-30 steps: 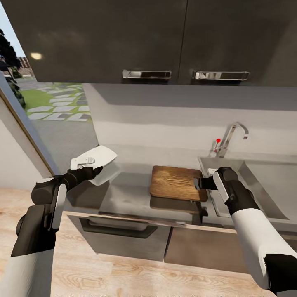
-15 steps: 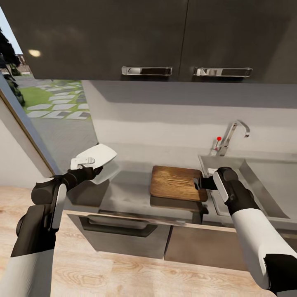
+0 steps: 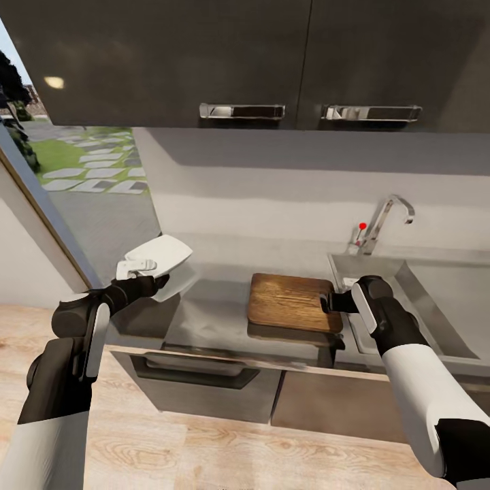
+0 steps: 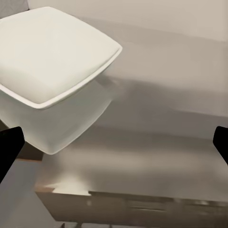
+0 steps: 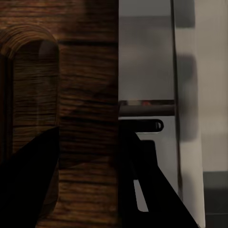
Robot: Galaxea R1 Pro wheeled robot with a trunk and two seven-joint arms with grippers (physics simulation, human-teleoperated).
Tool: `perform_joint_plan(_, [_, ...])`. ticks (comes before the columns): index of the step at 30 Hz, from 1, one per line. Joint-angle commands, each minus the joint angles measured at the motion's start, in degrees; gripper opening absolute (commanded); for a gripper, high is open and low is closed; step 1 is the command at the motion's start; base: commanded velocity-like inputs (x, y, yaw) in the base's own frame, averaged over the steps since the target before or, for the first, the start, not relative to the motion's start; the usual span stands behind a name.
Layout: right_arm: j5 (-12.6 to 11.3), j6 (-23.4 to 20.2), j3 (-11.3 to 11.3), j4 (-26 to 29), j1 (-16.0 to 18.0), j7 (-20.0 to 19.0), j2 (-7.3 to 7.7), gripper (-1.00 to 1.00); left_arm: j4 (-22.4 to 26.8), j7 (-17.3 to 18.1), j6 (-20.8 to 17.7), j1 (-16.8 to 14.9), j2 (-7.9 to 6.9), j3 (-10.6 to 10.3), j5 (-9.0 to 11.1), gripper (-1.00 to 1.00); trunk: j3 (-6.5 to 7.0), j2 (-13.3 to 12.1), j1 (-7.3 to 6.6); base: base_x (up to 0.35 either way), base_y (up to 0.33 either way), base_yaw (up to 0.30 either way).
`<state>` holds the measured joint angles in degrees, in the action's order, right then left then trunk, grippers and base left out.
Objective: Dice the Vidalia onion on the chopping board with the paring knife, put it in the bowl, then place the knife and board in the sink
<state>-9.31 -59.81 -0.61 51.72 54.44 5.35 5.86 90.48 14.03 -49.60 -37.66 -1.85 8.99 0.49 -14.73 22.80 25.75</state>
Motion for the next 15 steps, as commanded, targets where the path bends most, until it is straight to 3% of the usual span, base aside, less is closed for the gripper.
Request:
perform_joint_plan(1, [-0.7, -0.2, 0.0, 0.0, 0.1, 0.5, 0.00, -1.00, 0.0, 0.2, -0.3, -0.1, 0.00, 0.1, 0.0, 1.00, -0.17, 0.1, 0.03, 0.000, 0.000, 0.000])
perform_joint_plan(15, [-0.7, -0.2, 0.0, 0.0, 0.1, 0.5, 0.02, -1.00, 0.0, 0.2, -0.3, -0.1, 0.00, 0.1, 0.0, 1.00, -0.39, 0.1, 0.03, 0.000, 0.000, 0.000])
